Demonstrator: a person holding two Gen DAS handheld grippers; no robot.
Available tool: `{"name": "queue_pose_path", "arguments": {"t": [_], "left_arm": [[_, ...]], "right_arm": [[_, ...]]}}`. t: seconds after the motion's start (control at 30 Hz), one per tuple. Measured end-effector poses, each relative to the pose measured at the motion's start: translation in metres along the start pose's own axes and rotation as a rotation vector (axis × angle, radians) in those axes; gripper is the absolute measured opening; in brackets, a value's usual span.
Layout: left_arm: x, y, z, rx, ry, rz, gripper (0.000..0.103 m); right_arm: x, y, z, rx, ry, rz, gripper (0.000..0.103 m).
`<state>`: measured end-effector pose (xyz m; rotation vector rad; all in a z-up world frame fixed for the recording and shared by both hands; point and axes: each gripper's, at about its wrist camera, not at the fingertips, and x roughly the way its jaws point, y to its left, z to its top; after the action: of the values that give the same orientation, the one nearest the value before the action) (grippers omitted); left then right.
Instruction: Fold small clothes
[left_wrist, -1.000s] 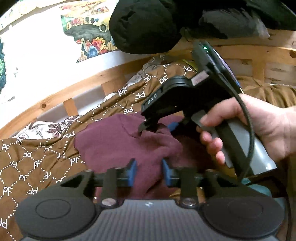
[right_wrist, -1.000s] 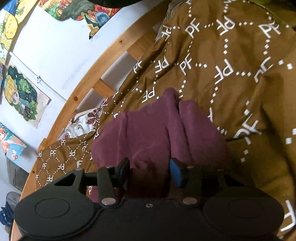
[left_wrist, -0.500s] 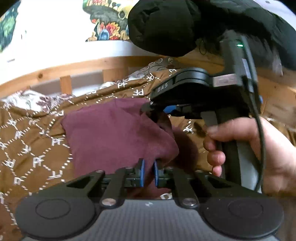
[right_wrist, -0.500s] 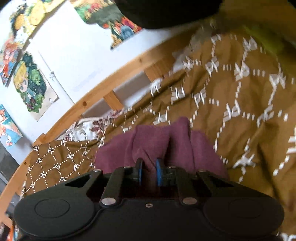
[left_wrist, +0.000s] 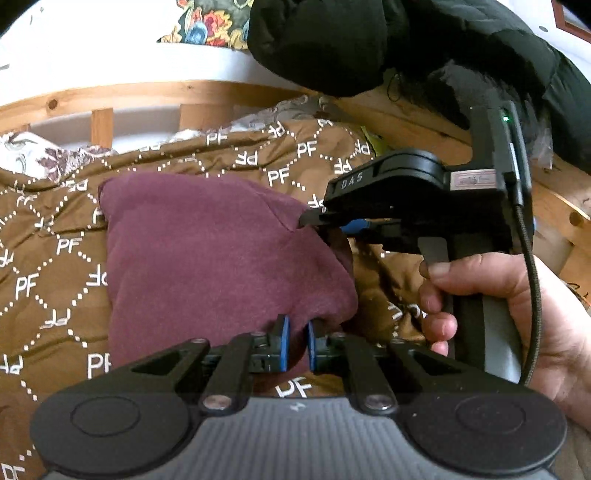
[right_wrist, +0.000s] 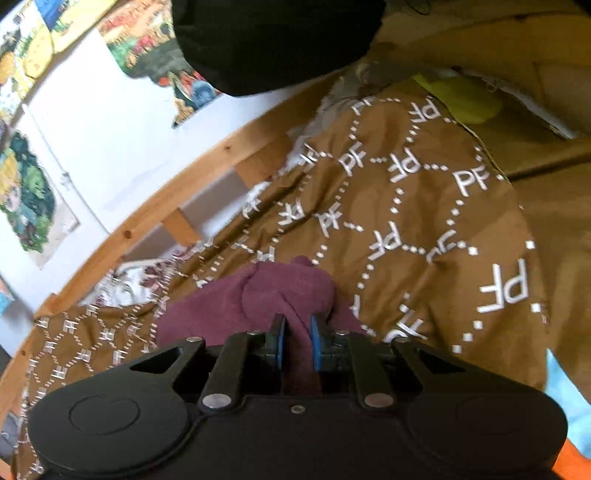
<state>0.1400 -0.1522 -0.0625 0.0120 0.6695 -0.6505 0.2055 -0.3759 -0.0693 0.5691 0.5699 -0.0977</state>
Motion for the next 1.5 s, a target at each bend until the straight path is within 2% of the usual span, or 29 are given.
{"name": "queue_pose_path", "arguments": {"t": [0.13, 0.33, 0.5, 0.6, 0.7, 0.8, 0.87, 1.03, 1.1, 1.2, 1.33, 1.5], "left_arm": [[0.002, 0.003, -0.002, -0.021, 0.013, -0.016, 0.011], [-0.003, 0.005, 0.0, -0.022, 0.009, -0.019, 0.014], [-0.026, 0.01, 0.004, -0.072, -0.042, -0.042, 0.061], [-0.044, 0.022, 0.007, -0.136, -0.092, -0.025, 0.072], [-0.053, 0.042, 0.01, -0.227, -0.129, 0.028, 0.082], [-0.05, 0.068, 0.013, -0.339, -0.132, 0.091, 0.084], [-0.044, 0.09, 0.012, -0.424, -0.116, 0.105, 0.084], [-0.027, 0.132, -0.001, -0.635, -0.057, 0.044, 0.084], [-0.019, 0.14, -0.006, -0.677, -0.019, 0.004, 0.081], [-0.005, 0.141, -0.011, -0.691, 0.041, -0.016, 0.077], [-0.001, 0.132, -0.014, -0.655, 0.062, 0.014, 0.076], [0.002, 0.129, -0.016, -0.639, 0.082, 0.02, 0.076]], "right_arm": [[0.009, -0.007, -0.005, 0.02, 0.058, -0.058, 0.015], [0.009, -0.01, -0.007, 0.023, 0.064, -0.051, 0.015], [0.012, -0.011, -0.006, 0.028, 0.071, -0.047, 0.015], [0.013, -0.012, -0.006, 0.027, 0.073, -0.047, 0.016], [0.013, -0.012, -0.006, 0.029, 0.077, -0.044, 0.016], [0.012, -0.013, -0.005, 0.034, 0.079, -0.043, 0.017], [0.012, -0.013, -0.005, 0.036, 0.08, -0.043, 0.018], [0.012, -0.013, -0.005, 0.031, 0.078, -0.047, 0.018], [0.011, -0.012, -0.006, 0.025, 0.076, -0.05, 0.018], [0.01, -0.011, -0.006, 0.026, 0.08, -0.047, 0.018], [0.01, -0.013, -0.006, 0.037, 0.085, -0.046, 0.02], [0.009, -0.016, -0.007, 0.066, 0.09, -0.034, 0.03]]}}
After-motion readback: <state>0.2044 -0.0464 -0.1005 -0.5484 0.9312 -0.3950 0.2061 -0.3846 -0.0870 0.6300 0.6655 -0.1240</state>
